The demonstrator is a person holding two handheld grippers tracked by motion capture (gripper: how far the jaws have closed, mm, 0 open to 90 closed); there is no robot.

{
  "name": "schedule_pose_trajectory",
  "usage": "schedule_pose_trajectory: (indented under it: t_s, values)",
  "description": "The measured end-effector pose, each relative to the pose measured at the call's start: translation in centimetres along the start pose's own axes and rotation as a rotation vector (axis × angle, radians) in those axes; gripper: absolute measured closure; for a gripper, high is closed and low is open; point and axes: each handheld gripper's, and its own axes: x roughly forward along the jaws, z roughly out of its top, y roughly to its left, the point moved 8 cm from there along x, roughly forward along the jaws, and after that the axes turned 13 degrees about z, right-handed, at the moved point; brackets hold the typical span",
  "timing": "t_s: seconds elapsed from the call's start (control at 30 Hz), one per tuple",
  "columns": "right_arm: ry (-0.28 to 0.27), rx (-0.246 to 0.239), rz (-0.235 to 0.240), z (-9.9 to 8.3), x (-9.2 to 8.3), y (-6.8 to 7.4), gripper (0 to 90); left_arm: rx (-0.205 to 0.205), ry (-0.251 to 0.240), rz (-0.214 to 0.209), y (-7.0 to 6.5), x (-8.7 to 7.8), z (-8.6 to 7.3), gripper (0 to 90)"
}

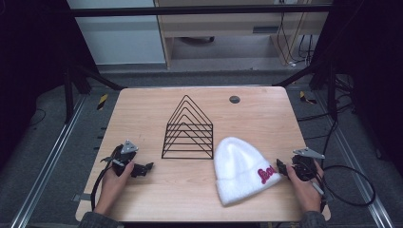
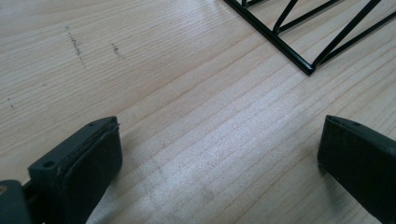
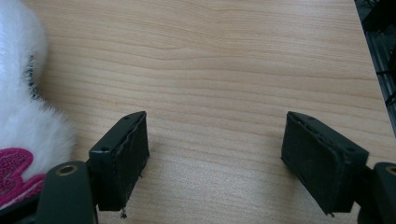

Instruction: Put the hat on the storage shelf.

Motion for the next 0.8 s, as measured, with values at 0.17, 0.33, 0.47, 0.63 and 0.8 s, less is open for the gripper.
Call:
schedule_pose_trajectory:
  t_s: [0.17, 0.33, 0.47, 0.63, 0.8]
  values:
    - [0.000, 0.001, -0.001, 0.0, 0.0, 0.0, 23.0, 0.000, 0.000, 0.000, 0.0, 0.0, 0.0, 0.0]
    - [0.000, 0.002, -0.002, 0.0, 0.0, 0.0, 23.0, 0.001, 0.000, 0.001, 0.0, 0.0, 0.0, 0.0]
    - [-0.001, 0.003, -0.005, 0.0, 0.0, 0.0, 22.9, 0.000, 0.000, 0.000, 0.0, 0.0, 0.0, 0.0]
    - [0.014, -0.004, 0.016, 0.6, -0.3, 0.4, 26.0, 0.001, 0.000, 0.000, 0.0, 0.0, 0.0, 0.0]
    - [0.023, -0.082, 0.040, 4.3, -2.2, 2.4, 31.7, 0.000, -0.001, 0.001, 0.0, 0.0, 0.0, 0.0]
